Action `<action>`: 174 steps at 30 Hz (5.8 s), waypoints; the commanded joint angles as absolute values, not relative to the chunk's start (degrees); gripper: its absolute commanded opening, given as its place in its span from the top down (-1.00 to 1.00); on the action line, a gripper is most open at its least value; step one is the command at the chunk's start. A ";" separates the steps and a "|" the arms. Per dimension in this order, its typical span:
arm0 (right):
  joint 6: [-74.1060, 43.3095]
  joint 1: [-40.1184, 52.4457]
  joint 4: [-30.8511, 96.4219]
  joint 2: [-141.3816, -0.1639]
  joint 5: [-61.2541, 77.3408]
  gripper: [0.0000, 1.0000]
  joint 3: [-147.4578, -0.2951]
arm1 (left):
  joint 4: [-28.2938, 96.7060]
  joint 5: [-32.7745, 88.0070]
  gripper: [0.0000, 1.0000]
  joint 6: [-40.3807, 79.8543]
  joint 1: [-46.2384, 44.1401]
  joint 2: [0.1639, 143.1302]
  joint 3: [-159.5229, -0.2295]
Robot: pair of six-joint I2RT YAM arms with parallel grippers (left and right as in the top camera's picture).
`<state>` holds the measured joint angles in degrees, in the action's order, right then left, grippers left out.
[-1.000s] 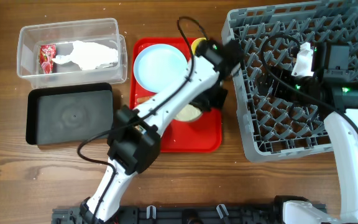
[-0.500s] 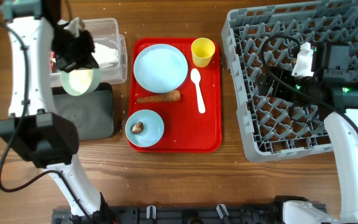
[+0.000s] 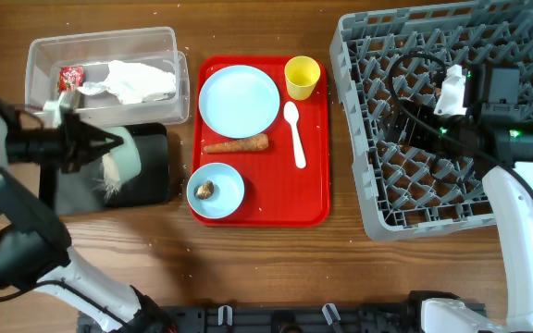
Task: Sort waste into correct bins and load items into the dishwasher rack
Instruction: 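Tip the green bowl over the black tray to pour out the rice, then set the empty green bowl back on the red tray with left gripper, then grasp the small blue bowl and tip the nut shell into the black tray, then return the small blue bowl to the red tray with left gripper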
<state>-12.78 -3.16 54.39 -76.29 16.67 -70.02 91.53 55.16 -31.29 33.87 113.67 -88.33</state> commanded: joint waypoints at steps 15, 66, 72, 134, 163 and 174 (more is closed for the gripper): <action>-12.60 -2.85 54.68 -76.66 16.36 -0.99 -70.87 | 87.09 78.59 0.92 -35.51 51.11 112.84 -80.40; -12.12 -2.85 53.58 -76.69 16.36 -0.99 -70.81 | 74.50 -1.15 -0.44 14.28 -39.20 114.59 -104.86; -12.08 -2.85 53.19 -76.69 16.34 -1.00 -70.81 | 73.47 -0.43 -0.28 24.12 -25.21 113.36 -96.64; -13.72 -2.85 53.58 -76.73 16.36 -1.00 -70.81 | 67.68 72.20 0.92 -17.80 41.50 107.33 -77.14; -13.47 -2.85 53.21 -76.73 16.34 -0.99 -70.81 | 59.77 3.77 0.23 21.93 -35.66 106.69 -76.71; -13.65 -2.85 53.23 -76.73 16.36 -1.00 -70.81 | 54.04 -1.98 -0.66 0.60 -26.52 107.28 -92.47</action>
